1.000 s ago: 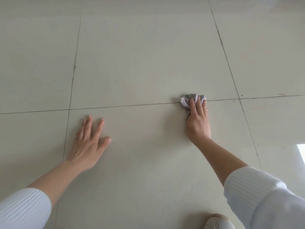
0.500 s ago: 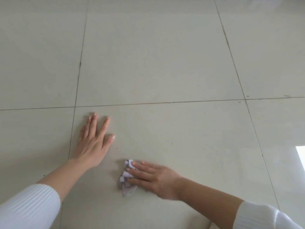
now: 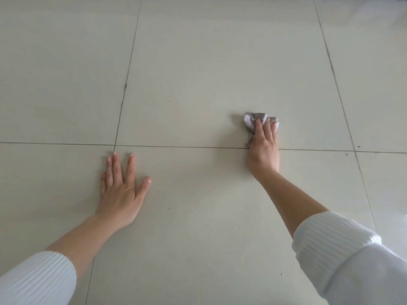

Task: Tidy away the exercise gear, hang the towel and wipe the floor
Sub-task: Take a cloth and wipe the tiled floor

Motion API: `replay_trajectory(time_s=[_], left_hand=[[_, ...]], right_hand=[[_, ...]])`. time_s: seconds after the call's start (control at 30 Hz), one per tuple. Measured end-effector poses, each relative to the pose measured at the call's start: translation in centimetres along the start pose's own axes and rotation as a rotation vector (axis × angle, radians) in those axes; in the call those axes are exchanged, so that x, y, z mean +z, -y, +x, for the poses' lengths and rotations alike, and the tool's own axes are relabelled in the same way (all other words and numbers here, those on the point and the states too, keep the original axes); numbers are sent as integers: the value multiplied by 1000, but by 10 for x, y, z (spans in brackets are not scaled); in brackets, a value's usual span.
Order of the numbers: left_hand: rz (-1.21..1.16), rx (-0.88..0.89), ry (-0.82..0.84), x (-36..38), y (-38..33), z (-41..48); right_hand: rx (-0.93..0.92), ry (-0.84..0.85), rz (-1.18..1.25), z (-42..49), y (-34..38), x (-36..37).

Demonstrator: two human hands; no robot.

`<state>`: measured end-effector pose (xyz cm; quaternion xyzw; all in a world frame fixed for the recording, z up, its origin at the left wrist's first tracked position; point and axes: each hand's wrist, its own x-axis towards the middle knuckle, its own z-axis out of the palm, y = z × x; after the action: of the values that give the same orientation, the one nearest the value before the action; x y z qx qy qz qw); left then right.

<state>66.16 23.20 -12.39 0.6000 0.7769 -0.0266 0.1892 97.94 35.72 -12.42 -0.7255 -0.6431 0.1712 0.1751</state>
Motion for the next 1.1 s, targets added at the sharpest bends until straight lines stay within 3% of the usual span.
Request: replay_trajectory(time_s=[0.13,0.37,0.43,0.5,0.57,0.7,0.8,0.9,1.0,1.1], left_hand=[[3,4,-34,2,-1,-1],[-25,23,-92,3,1,-1],[-35,41,-107,1,2,0],[-25,58,-113,-1,4,3],[-1,63,-112,-3,7,12],[-1,49,-101,-9,2,37],[-4,42,-117,-8,-3,47],[10,46,-121,-5,-2,47],[-8,42,-134,-5,-2,48],[-1,40,-142,-3,-1,48]], right_hand=[[-369,56,60,-44,35,28],[-956,392,85,-141,57,46],[-1126,484,41,-142,46,39],[-1224,472,-24,-122,33,31],[-1153,350,-77,-89,19,26],[-659,101,-164,-13,-2,6],[-242,49,-179,37,-14,-12],[49,31,-159,74,-12,-17],[90,74,-68,99,13,-1],[-112,113,-15,94,65,29]])
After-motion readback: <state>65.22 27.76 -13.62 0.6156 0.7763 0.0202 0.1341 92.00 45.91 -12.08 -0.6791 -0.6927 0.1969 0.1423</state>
